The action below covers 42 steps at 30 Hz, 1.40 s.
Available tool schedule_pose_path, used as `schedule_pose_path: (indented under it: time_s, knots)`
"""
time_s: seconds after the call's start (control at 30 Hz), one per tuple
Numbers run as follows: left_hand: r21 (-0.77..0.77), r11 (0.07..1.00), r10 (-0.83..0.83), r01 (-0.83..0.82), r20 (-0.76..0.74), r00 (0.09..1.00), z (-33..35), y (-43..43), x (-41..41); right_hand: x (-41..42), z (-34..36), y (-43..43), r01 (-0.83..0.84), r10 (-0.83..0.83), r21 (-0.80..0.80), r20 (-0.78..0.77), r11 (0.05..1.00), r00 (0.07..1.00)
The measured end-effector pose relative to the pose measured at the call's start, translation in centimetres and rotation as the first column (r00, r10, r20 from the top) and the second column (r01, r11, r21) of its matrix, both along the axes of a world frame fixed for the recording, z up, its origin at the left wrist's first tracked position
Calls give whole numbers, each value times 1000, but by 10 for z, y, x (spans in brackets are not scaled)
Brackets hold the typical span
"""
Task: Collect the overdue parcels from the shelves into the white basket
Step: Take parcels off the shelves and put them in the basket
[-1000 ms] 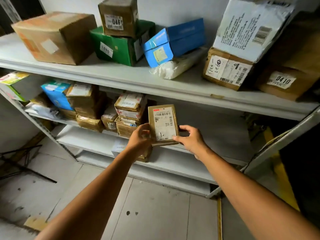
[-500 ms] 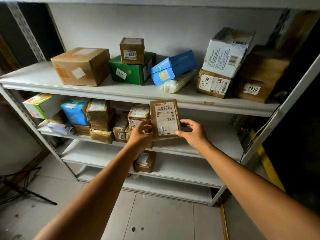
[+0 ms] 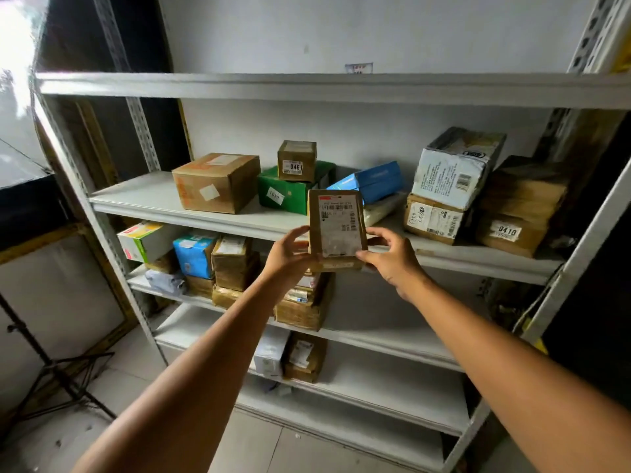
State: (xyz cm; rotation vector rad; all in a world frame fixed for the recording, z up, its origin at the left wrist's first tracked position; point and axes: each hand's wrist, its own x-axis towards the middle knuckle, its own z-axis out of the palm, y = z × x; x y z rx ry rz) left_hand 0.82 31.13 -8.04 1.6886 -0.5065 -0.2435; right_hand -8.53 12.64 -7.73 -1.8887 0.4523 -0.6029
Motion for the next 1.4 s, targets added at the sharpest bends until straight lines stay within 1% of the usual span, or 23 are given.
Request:
schedule_pose_path:
  time_s: [0.03,0.13,0.2,0.37,0.47,0.53,0.63,0.73,0.9,1.03,1.2,1.4]
  knots:
    - [12,1000,8,-9,16,1000,3,-1,-1,-1,3,-1,-14,14,34,-1,999,1000]
    - [37,999,31,-33,56,998,12,-9,-5,-2,7,-6,-59,59,208,9,976,998]
    - [48,998,37,-40,73,997,18,-13,-8,-1,10,-11,-74,75,279,7,957,997]
    - [89,995,37,-45,95,995,28,-14,-8,1,12,-16,-90,97,278,-9,956,995]
    - [75,996,35,-41,84,996,31,-9,-6,4,16,-12,-90,94,240,-8,967,996]
    - [36,999,27,-29,52,998,31,-6,-3,6,18,-6,-58,60,159,-6,985,998]
    - [-76,997,20,-25,-66,998,28,5,4,12,19,12,52,-52,-36,1,998,999]
    - [-176,984,-11,-19,-166,986,25,16,14,18,20,32,111,-105,-109,59,988,993]
    - [-191,981,-14,-26,-205,979,21,33,29,26,19,53,130,-119,-139,87,982,989]
    - [-195,980,4,-42,-190,982,21,44,37,36,19,62,107,-92,-175,95,979,991]
    - [-193,981,-19,-13,-161,987,22,62,55,56,24,73,53,-40,-175,80,983,996]
    - [-132,991,11,-27,-121,993,27,81,90,97,25,89,25,-16,-157,53,987,998]
